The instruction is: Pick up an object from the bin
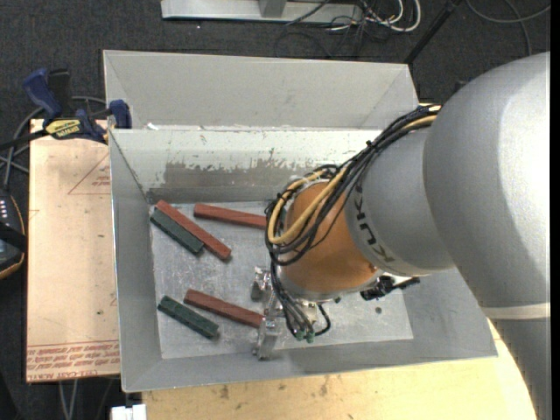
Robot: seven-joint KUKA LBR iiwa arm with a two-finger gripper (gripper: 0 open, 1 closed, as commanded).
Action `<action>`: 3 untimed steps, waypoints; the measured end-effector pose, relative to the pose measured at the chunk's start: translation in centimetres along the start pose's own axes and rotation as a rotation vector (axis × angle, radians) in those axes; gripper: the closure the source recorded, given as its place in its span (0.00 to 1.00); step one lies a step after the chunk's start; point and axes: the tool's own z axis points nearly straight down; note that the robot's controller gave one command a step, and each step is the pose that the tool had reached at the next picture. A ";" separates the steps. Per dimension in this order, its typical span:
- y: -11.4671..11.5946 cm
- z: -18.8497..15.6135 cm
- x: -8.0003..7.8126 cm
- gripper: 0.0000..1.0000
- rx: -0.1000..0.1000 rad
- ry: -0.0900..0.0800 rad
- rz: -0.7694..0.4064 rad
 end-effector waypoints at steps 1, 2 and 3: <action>-0.1 -0.2 0.1 1.00 0.001 0.005 0.000; 1.4 -0.1 0.2 1.00 0.002 0.005 0.036; 0.6 -6.6 -1.0 1.00 0.000 0.000 0.046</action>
Offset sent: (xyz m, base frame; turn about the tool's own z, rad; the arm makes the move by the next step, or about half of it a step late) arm 0.0000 0.0000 0.0000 0.0000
